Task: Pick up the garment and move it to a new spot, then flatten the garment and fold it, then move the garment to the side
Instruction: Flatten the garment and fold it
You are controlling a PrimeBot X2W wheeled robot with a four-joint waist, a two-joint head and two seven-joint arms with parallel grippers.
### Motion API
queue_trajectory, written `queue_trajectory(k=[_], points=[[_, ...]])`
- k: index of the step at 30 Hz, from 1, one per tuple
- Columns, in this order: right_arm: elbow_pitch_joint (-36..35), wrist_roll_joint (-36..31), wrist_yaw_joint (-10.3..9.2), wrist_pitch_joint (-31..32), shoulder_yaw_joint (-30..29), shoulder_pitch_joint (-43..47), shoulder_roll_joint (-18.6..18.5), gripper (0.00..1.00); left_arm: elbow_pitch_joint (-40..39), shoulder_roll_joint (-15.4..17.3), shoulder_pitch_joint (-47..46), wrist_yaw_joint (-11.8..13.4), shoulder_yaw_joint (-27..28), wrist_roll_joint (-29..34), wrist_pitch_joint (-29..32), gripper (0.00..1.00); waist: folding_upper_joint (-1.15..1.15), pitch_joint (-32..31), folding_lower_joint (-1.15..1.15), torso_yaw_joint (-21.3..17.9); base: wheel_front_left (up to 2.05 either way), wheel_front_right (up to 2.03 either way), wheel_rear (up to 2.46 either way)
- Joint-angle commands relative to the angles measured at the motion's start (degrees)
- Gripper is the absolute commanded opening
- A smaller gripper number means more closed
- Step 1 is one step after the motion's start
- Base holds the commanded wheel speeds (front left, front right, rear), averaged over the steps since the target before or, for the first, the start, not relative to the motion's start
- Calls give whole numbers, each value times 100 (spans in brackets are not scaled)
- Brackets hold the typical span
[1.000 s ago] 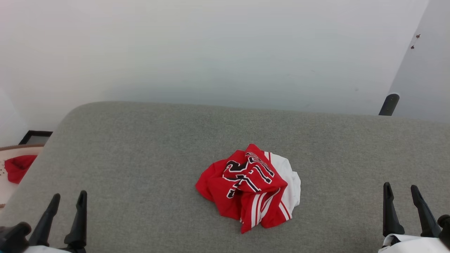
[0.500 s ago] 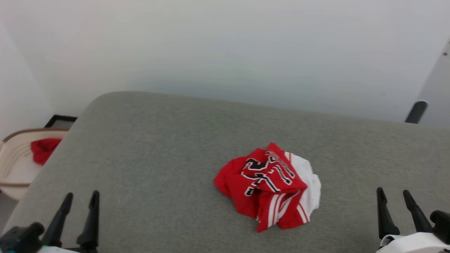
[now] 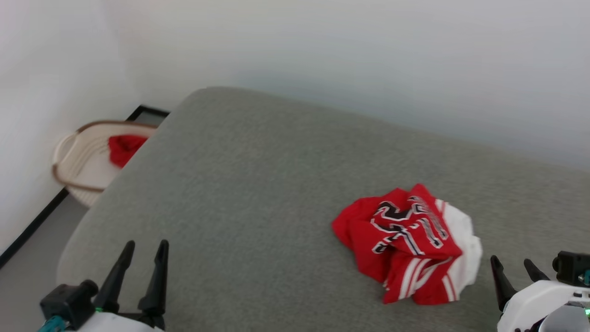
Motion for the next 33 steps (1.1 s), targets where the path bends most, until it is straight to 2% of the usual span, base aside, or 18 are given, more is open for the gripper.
queue_trajectory(k=[1, 12, 21, 22, 23, 33], points=[[-13, -65, 2, 172, -60, -101, -1, 100, -5, -90, -109, -31, 18, 69, -2, 100, 0, 367, 0, 386, 0, 0, 0], [85, -364, 2, 1227, -390, -464, 4, 100, 123, -625, -342, -263, 173, 339, -4, 100, 0, 878, 0, 760, 0, 0, 0], [520, -672, 2, 2090, -553, -773, 14, 100, 254, -898, -404, -425, 378, 482, -5, 100, 0, 1083, 0, 811, 0, 0, 0], [571, -695, 2, 2157, -544, -800, 15, 35, 267, -921, -412, -440, 389, 502, -5, 100, 0, 1093, 0, 811, 0, 0, 0], [605, -705, 2, 2198, -553, -824, 17, 0, 278, -942, -421, -453, 402, 514, -5, 100, 0, 1100, 0, 805, 0, 0, 0], [408, -630, 0, 2178, -519, -1162, -22, 0, 312, -949, -356, -497, 621, 578, -5, 100, 0, 978, 0, 502, 0, 0, 0]])
